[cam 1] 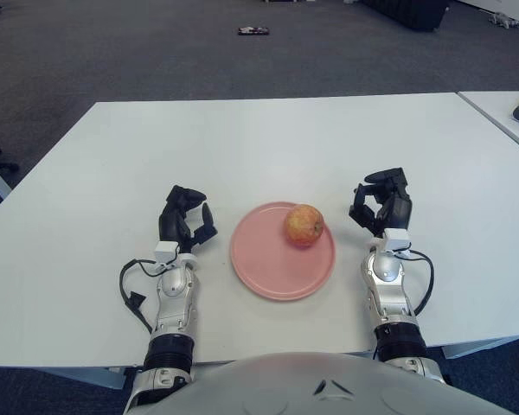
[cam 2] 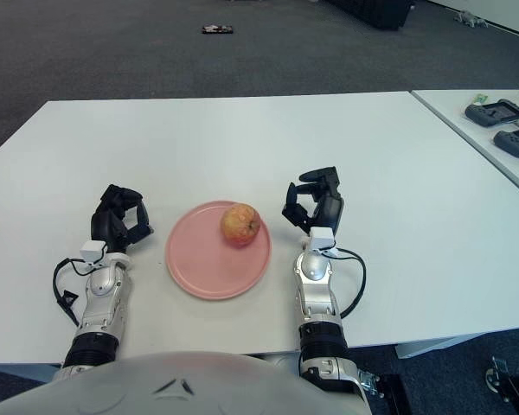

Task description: Put the apple into the plate.

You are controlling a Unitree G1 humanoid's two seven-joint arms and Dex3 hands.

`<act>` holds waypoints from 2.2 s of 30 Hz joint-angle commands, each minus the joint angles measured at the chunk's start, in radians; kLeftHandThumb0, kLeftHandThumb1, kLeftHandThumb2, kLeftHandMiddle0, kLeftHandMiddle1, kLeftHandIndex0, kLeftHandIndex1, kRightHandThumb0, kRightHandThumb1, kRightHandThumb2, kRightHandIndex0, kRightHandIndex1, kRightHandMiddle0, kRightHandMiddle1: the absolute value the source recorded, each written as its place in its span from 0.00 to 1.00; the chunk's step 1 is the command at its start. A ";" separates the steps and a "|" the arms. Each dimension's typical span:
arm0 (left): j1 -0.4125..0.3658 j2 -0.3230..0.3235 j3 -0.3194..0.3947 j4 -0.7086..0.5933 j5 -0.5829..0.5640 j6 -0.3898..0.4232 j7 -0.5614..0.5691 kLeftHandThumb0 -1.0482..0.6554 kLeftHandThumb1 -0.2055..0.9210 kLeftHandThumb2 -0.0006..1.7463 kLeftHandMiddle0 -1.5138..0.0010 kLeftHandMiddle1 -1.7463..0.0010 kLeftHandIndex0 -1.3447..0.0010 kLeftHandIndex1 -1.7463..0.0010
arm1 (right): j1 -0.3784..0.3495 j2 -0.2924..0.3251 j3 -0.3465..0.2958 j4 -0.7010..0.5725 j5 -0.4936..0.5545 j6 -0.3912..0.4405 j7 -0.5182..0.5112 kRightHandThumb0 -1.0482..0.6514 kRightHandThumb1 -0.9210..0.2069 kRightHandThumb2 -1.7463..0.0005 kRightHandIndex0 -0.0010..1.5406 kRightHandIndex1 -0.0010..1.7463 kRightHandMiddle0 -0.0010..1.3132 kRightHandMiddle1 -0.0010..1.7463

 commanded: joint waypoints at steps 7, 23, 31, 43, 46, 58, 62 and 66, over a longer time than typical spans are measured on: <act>0.019 -0.006 0.003 0.031 -0.020 -0.005 -0.012 0.33 0.47 0.76 0.27 0.00 0.55 0.00 | 0.039 -0.034 0.026 -0.057 -0.014 0.096 0.068 0.38 0.33 0.41 0.39 0.84 0.33 1.00; 0.018 -0.006 0.009 0.030 -0.035 0.001 -0.028 0.34 0.47 0.75 0.28 0.00 0.55 0.00 | 0.067 -0.069 0.054 -0.064 0.022 0.108 0.178 0.37 0.36 0.39 0.42 0.85 0.34 1.00; 0.017 -0.003 0.009 0.030 -0.035 0.003 -0.030 0.33 0.47 0.76 0.28 0.00 0.55 0.00 | 0.076 -0.075 0.058 -0.065 0.054 0.116 0.226 0.37 0.35 0.39 0.43 0.84 0.34 1.00; 0.017 0.004 0.005 0.038 -0.019 -0.015 -0.029 0.34 0.47 0.75 0.28 0.00 0.55 0.00 | 0.084 -0.074 0.055 -0.056 0.067 0.111 0.240 0.37 0.35 0.39 0.44 0.83 0.34 1.00; 0.018 0.004 0.004 0.036 -0.020 -0.014 -0.029 0.34 0.47 0.75 0.28 0.00 0.55 0.00 | 0.087 -0.074 0.055 -0.060 0.060 0.119 0.233 0.37 0.35 0.39 0.43 0.84 0.34 1.00; 0.020 0.004 0.004 0.033 -0.019 -0.010 -0.026 0.34 0.47 0.75 0.28 0.00 0.55 0.00 | 0.092 -0.078 0.056 -0.073 0.052 0.147 0.224 0.37 0.34 0.40 0.41 0.87 0.33 1.00; 0.021 0.003 0.004 0.030 -0.026 -0.008 -0.032 0.34 0.47 0.75 0.28 0.00 0.55 0.00 | 0.093 -0.076 0.055 -0.073 0.053 0.146 0.220 0.37 0.34 0.40 0.41 0.87 0.33 1.00; 0.024 0.002 0.005 0.024 -0.034 0.000 -0.036 0.34 0.47 0.75 0.28 0.00 0.55 0.00 | 0.096 -0.072 0.053 -0.080 0.048 0.161 0.209 0.38 0.33 0.41 0.40 0.87 0.33 1.00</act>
